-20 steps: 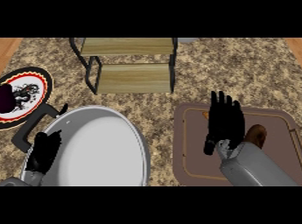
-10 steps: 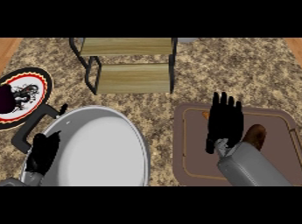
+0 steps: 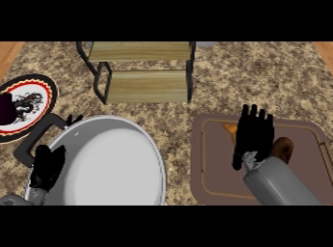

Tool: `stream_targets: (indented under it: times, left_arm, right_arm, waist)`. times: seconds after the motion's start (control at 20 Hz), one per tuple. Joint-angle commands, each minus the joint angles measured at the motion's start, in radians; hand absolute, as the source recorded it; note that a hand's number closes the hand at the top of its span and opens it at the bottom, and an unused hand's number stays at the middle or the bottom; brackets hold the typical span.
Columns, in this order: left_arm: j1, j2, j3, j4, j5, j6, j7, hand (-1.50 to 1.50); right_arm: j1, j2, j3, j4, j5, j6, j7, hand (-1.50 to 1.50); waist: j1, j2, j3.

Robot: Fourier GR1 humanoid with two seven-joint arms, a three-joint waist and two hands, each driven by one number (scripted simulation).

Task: Pick the croissant from the tray and place it in the tiered shelf

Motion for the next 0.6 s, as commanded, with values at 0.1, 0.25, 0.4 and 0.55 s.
stream_targets:
  times: [0.1,0.25,0.4,0.55]
  left_arm:
    - [-0.039,-0.078,0.002,0.086,-0.026,-0.055,-0.018,0.0]
    - [-0.013,-0.075,-0.003,0.08,-0.028,-0.061,-0.041,0.0]
    - [-0.012,-0.088,0.002,0.083,-0.044,-0.049,-0.036,0.0]
    - [0.022,-0.088,-0.032,0.025,-0.059,-0.025,-0.042,0.0]
  right_arm:
    - [-0.028,0.061,-0.02,0.088,0.049,0.051,0.053,-1.5]
    - [-0.039,0.061,-0.065,0.157,0.064,0.008,0.009,-1.5]
    - [0.021,0.1,-0.044,0.124,0.098,-0.022,0.013,1.5]
    - [-0.029,0.095,-0.026,0.195,0.102,0.007,-0.078,1.5]
  waist:
    - [-0.001,0.007,-0.013]
    - [0.002,0.008,-0.013]
    - [-0.001,0.007,-0.013]
    - [0.009,0.008,-0.013]
